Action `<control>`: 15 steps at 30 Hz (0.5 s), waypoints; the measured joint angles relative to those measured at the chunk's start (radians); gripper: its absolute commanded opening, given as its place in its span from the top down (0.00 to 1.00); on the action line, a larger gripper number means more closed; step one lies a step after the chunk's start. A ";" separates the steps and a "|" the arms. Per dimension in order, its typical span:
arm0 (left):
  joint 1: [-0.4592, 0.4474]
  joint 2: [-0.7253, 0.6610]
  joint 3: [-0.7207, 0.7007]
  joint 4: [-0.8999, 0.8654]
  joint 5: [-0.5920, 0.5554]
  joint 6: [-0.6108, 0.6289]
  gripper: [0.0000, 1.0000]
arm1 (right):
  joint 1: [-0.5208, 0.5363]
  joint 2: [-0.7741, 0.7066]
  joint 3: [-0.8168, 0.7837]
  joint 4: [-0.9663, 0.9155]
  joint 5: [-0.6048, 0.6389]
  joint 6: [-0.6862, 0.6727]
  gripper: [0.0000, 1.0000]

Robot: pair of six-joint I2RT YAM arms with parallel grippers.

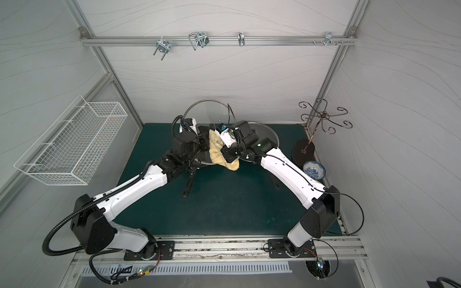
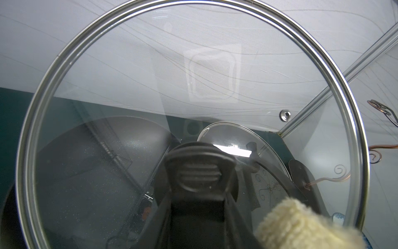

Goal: Wipe the pot lid with a cloth
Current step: Wipe the pot lid.

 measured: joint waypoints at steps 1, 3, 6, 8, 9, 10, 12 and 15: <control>0.000 -0.003 0.000 0.000 -0.002 0.026 1.00 | -0.017 -0.009 0.000 0.000 0.004 0.000 1.00; 0.000 -0.008 -0.002 0.004 0.000 0.101 1.00 | -0.053 -0.029 0.000 0.000 0.010 -0.005 1.00; 0.002 -0.018 -0.019 0.030 0.018 0.235 1.00 | -0.110 -0.048 0.016 -0.010 0.015 -0.013 1.00; 0.004 -0.021 -0.026 0.034 0.042 0.341 1.00 | -0.140 -0.049 0.037 -0.014 0.017 -0.024 1.00; 0.005 -0.022 -0.032 0.042 0.060 0.400 1.00 | -0.154 -0.048 0.050 -0.017 0.017 -0.031 1.00; 0.005 -0.022 -0.039 0.053 0.074 0.453 1.00 | -0.166 -0.048 0.062 -0.019 0.017 -0.035 1.00; 0.005 -0.022 -0.056 0.076 0.117 0.575 1.00 | -0.185 -0.043 0.093 -0.023 0.019 -0.044 1.00; 0.005 -0.022 -0.062 0.072 0.184 0.738 1.00 | -0.190 -0.016 0.150 -0.024 0.021 -0.059 1.00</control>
